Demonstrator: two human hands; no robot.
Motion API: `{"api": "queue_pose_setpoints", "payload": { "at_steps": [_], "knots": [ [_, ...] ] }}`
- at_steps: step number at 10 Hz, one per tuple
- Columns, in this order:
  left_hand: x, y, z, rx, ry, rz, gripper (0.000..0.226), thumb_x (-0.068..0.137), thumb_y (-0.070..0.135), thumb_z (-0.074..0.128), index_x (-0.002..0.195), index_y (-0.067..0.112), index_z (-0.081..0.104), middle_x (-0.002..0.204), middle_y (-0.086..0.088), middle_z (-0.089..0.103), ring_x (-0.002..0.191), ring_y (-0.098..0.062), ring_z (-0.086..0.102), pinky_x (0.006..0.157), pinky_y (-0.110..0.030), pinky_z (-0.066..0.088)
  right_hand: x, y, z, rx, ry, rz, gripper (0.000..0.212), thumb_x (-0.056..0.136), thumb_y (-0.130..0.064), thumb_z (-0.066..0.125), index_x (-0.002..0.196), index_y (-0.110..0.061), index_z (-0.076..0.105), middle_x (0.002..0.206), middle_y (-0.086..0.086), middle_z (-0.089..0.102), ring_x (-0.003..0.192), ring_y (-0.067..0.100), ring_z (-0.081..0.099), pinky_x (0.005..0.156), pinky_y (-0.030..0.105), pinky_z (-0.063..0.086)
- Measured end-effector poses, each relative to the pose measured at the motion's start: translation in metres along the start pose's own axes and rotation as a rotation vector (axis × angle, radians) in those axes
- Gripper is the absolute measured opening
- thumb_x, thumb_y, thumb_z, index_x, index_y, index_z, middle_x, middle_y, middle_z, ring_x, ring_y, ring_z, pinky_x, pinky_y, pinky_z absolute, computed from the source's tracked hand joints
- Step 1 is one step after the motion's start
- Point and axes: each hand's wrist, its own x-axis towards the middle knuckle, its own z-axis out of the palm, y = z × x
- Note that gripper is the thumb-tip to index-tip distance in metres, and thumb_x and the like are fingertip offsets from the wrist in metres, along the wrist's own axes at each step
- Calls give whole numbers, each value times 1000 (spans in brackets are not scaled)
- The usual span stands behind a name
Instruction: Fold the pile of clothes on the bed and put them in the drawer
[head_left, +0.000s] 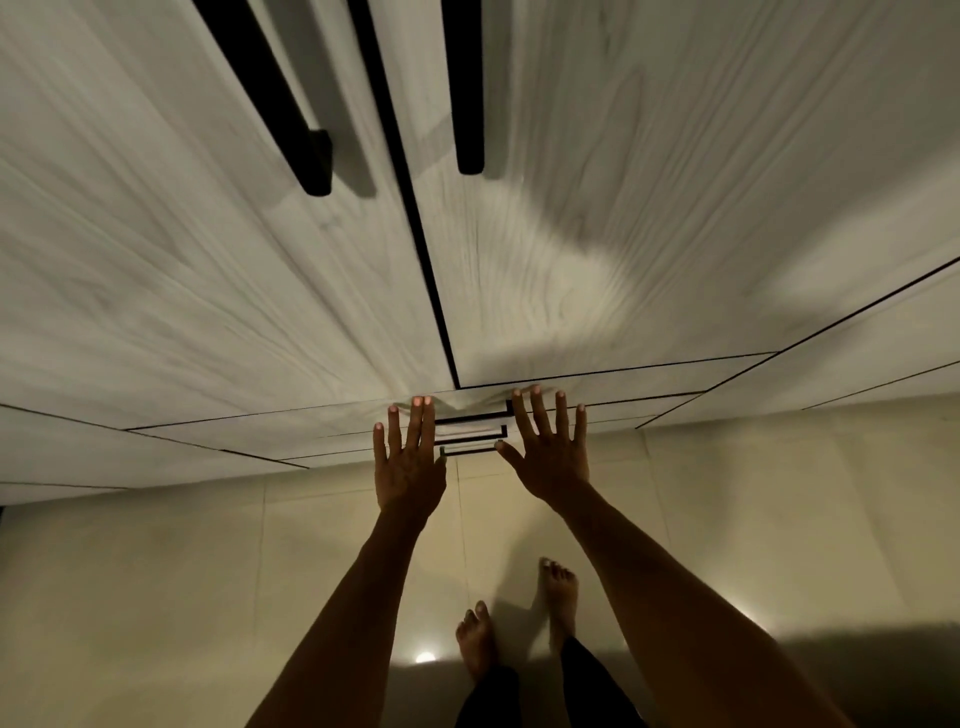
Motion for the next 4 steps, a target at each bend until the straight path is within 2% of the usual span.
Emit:
{"api": "queue_pose_setpoints", "payload": {
  "at_steps": [1, 2, 3, 4],
  "knots": [
    [3, -1, -1, -9, -33, -12, 107, 84, 45, 70, 159, 15, 1, 167, -5, 3, 152, -35, 4, 121, -52, 3, 2, -6, 0, 14, -26, 12, 84, 92, -78, -1, 160, -30, -9, 167, 7, -13, 152, 40, -7, 120, 61, -7],
    [0, 6, -4, -58, -53, -39, 105, 88, 44, 65, 158, 15, -6, 166, -4, -7, 151, -32, -6, 121, -51, 1, 2, -9, -3, -2, -67, 27, 85, 86, -79, -7, 155, -32, -23, 163, 6, -26, 150, 39, -17, 118, 62, -11],
    [-4, 11, -18, -141, -91, -45, 99, 94, 39, 57, 155, 19, -18, 163, -2, -19, 152, -31, -10, 121, -49, -1, 0, -10, -11, 4, -106, 8, 86, 90, -79, 8, 153, -33, -27, 161, 7, -31, 147, 37, -22, 117, 62, -9],
    [-13, 18, -39, -278, -91, -52, 91, 98, 35, 51, 155, 23, -20, 164, 0, -17, 153, -30, -6, 123, -46, 3, -14, -10, -18, 24, -50, -90, 86, 98, -67, 36, 158, -30, -13, 167, 9, -10, 152, 39, 0, 118, 63, 9]
  ]
}}
